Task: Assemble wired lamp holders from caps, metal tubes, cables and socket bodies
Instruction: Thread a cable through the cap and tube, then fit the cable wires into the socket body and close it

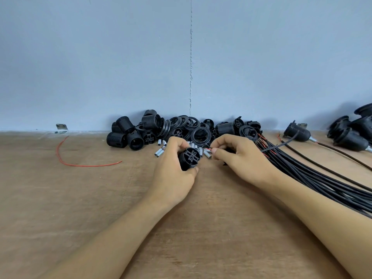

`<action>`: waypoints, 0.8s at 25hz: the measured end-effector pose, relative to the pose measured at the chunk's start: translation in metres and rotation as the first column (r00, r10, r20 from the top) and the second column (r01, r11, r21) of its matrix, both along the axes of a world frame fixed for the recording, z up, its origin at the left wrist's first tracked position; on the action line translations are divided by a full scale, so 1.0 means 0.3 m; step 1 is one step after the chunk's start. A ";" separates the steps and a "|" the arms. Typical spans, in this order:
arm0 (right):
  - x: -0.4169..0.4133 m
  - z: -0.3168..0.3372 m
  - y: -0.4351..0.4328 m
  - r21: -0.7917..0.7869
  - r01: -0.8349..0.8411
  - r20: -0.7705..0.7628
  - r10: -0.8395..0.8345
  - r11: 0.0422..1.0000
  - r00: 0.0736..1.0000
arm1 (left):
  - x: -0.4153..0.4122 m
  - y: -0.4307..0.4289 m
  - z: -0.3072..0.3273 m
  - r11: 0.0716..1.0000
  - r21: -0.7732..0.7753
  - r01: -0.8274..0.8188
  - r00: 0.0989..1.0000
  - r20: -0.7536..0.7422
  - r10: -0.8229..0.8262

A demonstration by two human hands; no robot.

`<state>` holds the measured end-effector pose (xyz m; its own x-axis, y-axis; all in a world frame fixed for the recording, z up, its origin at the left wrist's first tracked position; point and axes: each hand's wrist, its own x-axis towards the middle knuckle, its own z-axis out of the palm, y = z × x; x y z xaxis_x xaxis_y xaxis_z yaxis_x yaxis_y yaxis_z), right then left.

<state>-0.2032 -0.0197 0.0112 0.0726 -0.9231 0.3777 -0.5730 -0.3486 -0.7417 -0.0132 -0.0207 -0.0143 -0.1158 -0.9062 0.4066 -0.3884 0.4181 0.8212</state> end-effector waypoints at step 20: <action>0.018 -0.005 0.004 0.107 -0.160 0.105 0.149 0.981 0.983 | -0.014 0.020 0.010 0.997 -0.069 0.046 0.988 0.153 -0.035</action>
